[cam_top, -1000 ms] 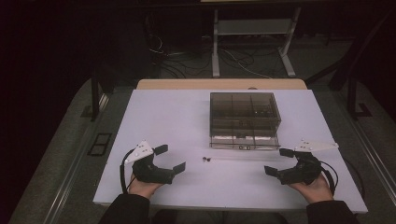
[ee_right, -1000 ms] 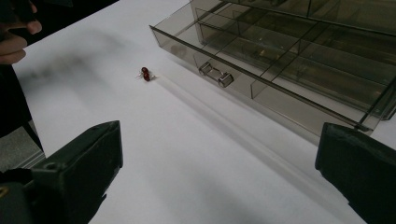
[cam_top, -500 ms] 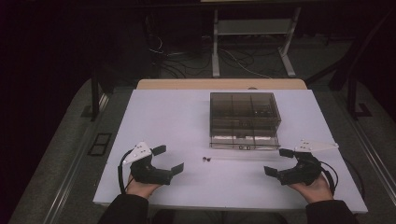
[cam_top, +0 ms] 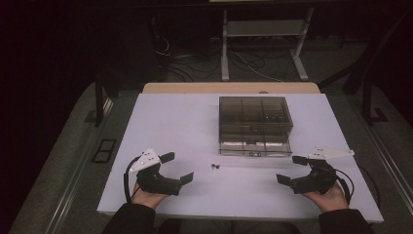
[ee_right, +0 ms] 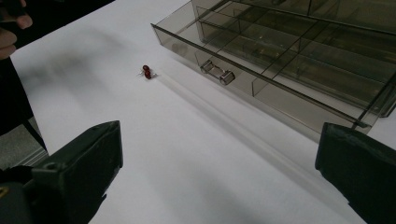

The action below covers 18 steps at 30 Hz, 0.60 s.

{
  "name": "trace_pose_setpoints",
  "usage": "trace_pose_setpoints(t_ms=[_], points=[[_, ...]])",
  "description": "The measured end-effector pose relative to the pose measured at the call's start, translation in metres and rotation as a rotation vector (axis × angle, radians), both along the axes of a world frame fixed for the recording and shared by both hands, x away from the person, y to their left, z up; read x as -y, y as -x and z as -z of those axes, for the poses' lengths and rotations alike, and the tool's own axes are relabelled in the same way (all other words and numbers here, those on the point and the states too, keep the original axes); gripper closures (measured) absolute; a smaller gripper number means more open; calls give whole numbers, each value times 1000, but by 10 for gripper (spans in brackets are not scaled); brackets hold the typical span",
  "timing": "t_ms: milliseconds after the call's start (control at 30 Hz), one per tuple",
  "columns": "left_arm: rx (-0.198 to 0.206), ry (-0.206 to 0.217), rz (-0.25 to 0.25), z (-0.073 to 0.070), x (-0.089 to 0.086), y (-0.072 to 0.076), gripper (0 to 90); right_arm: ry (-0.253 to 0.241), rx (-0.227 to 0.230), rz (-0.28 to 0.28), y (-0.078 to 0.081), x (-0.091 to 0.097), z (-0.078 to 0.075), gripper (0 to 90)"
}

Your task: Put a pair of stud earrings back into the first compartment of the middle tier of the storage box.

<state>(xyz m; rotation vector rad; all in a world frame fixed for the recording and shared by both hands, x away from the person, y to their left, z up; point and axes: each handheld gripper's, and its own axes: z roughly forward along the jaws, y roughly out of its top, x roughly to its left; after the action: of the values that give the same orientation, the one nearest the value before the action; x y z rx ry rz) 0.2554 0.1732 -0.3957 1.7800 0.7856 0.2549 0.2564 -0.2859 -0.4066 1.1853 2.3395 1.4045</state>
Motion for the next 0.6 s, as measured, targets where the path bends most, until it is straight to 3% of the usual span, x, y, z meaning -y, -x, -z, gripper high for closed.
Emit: trace_pose_setpoints(t_ms=[600], points=[[-50, -66, 23, -22, 15, -28, 0, 12, -6, -1, 1, -2, 0, 3]])
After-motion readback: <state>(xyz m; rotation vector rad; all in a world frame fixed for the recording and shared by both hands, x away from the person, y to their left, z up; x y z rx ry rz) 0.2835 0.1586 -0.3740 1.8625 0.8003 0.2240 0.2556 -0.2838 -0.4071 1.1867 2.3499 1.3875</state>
